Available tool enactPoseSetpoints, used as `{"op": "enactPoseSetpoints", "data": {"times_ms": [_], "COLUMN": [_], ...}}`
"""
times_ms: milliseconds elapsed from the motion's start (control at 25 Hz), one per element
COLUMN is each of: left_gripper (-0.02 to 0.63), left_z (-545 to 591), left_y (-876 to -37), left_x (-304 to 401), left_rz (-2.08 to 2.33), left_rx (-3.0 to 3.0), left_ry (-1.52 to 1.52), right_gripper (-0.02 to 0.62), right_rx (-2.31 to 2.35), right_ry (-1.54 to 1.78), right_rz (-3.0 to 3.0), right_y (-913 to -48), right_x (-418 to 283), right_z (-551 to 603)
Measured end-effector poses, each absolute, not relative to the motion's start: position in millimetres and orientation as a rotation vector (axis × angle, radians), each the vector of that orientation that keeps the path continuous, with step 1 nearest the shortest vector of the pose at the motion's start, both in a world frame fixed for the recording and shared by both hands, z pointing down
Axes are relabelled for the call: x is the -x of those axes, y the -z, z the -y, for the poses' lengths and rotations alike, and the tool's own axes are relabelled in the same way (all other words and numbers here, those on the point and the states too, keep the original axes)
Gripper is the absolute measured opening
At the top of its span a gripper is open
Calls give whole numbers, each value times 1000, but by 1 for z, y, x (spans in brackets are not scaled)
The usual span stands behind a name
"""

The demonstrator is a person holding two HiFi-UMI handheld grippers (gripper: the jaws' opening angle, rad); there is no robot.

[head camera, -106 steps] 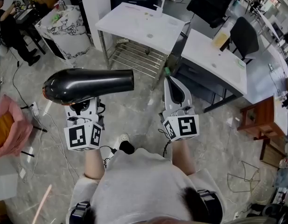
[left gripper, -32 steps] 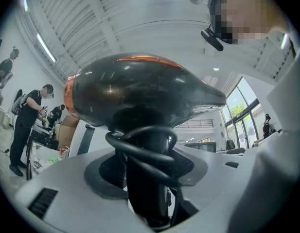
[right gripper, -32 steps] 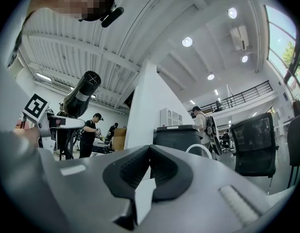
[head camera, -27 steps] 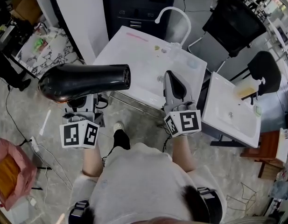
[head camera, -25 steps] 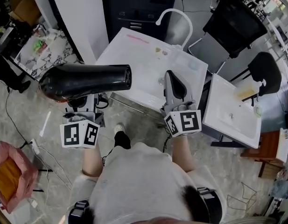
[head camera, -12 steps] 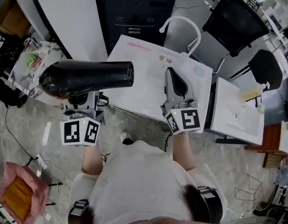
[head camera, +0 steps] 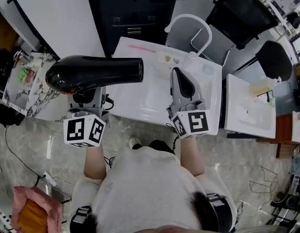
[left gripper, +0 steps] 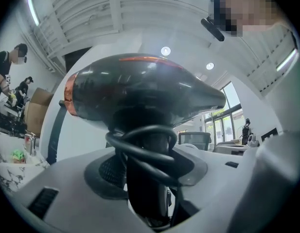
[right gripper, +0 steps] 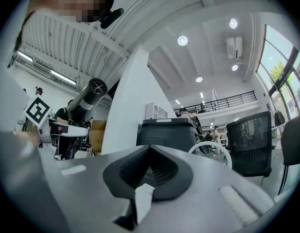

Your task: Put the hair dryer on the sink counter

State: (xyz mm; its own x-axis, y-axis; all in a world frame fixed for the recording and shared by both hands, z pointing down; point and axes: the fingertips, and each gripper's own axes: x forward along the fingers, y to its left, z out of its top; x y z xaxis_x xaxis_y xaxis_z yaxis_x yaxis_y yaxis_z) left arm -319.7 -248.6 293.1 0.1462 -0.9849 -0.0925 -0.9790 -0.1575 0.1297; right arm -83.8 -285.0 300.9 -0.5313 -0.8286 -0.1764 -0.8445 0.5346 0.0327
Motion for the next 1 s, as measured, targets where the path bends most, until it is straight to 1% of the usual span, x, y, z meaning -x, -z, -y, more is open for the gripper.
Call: {"op": "enactPoseSetpoints", "data": {"times_ms": [520, 1000], "left_gripper": [241, 238], "left_z": [321, 380], "left_y": [-393, -476], "left_x": [295, 267], "left_rz": [1751, 1654], "left_rx": [-2262, -2158], "left_ry": [6, -268], "right_gripper": [11, 11], "right_rx": [1561, 1587], "right_ry": [-48, -6], "right_rz": [-2644, -2635], "right_y": [-341, -350], "right_x": [69, 42], "right_z": [315, 361]}}
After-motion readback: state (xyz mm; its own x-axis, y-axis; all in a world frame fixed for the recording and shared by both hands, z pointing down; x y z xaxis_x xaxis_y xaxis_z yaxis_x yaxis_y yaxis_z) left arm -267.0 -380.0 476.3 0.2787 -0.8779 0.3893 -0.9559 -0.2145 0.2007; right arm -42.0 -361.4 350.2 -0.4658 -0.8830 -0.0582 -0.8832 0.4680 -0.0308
